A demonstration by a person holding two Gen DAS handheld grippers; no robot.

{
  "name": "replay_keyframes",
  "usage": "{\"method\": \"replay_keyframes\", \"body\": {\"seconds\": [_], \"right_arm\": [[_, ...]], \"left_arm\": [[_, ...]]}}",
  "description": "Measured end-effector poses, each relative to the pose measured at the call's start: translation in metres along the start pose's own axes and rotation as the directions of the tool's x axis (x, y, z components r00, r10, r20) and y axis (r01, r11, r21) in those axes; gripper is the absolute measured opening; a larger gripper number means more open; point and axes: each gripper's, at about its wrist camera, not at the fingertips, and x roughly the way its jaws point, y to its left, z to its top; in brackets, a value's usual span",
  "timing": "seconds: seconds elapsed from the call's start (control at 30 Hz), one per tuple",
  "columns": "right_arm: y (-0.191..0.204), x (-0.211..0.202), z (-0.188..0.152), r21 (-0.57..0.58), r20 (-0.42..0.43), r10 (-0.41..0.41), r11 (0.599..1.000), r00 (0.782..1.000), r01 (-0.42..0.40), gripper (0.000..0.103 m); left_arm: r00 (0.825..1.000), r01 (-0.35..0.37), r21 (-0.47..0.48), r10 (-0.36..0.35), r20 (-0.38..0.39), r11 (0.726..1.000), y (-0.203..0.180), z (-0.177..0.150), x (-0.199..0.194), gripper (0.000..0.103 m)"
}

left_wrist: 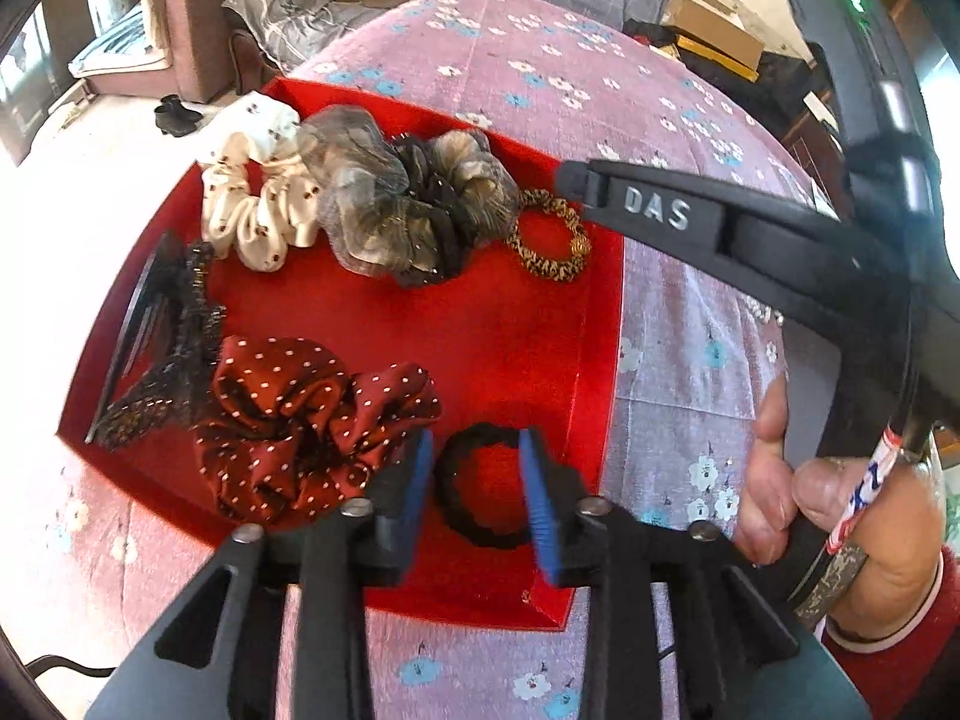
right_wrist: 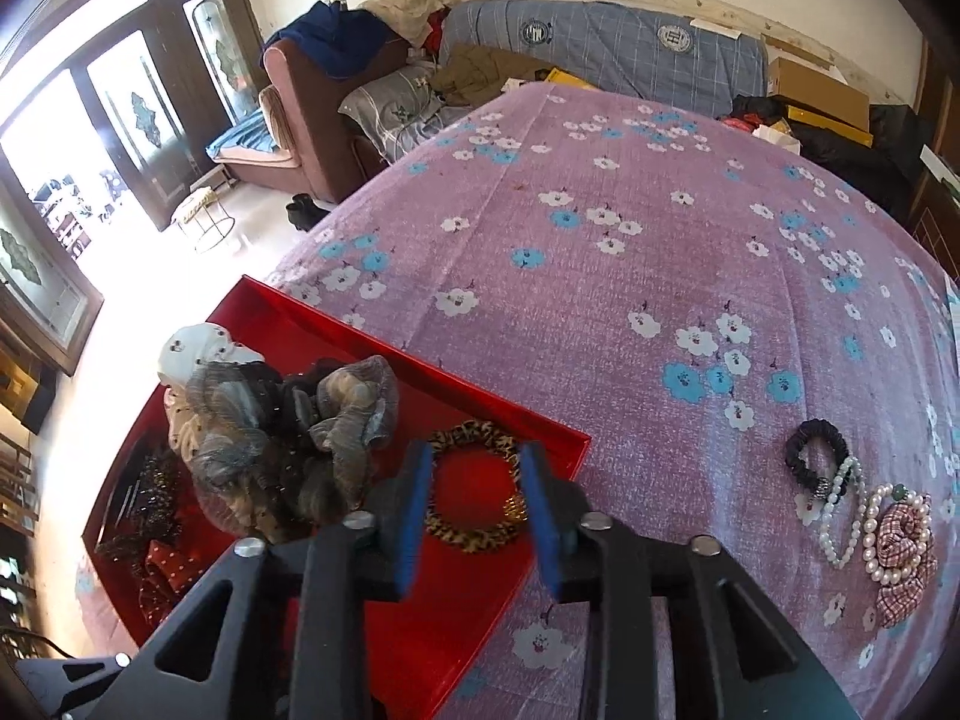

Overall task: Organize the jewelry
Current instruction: 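Open both tools to release the hair ties into the red tray, then move both tools toward the pearl bracelets and black scrunchie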

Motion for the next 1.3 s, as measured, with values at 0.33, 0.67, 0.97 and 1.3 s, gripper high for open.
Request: {"method": "replay_keyframes", "body": {"seconds": [0.33,0.67,0.97,1.3], "right_arm": [[-0.014,-0.051,-0.016,0.043,0.058,0.027,0.999,0.998,-0.03,0.04],[-0.049,-0.104,-0.05,0.115,0.11,0.014,0.993,0.994,-0.026,0.042],[-0.097,-0.143,-0.093,0.175,0.123,-0.022,0.985,0.992,0.0,0.048],[-0.17,-0.176,-0.132,0.284,0.13,-0.091,0.958,0.987,0.05,0.049]], "left_arm": [[0.993,-0.089,0.043,0.086,0.075,0.995,-0.023,-0.013,-0.033,0.036],[0.973,-0.187,0.104,0.17,0.153,0.977,-0.063,-0.023,-0.057,0.042],[0.968,-0.201,0.163,0.17,0.184,0.966,-0.107,-0.035,-0.066,0.042],[0.97,-0.193,0.243,0.147,0.195,0.951,-0.161,-0.045,-0.06,0.048]]}}
